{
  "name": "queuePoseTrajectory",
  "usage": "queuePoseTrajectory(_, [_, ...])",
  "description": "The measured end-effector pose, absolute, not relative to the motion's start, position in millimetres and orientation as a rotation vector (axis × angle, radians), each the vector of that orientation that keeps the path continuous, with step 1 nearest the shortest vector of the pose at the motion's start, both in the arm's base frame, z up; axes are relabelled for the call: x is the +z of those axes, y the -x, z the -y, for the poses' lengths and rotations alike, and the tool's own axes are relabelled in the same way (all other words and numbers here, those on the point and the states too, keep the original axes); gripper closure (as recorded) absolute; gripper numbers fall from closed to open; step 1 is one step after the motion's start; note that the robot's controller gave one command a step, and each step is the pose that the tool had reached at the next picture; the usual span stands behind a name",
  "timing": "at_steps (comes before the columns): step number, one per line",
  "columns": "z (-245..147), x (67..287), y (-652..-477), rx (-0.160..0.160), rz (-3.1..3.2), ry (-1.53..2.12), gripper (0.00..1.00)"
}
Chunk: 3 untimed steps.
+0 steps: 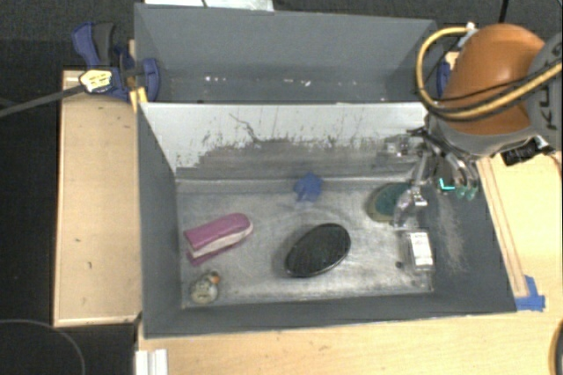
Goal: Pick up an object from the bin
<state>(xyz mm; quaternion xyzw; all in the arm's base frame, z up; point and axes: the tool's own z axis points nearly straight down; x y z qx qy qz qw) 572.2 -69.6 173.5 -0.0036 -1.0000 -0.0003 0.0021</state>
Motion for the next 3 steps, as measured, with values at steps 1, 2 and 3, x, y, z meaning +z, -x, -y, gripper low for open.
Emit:
queuePoseTrajectory(1, [118, 75, -582.5, -0.001, 3.138, 0.026, 0.0])
queuePoseTrajectory(2, [117, 80, -584.5, 0.001, 3.145, 0.017, 1.0])
queuePoseTrajectory(3, [123, 239, -547.3, 0.005, 3.148, -0.179, 1.0])
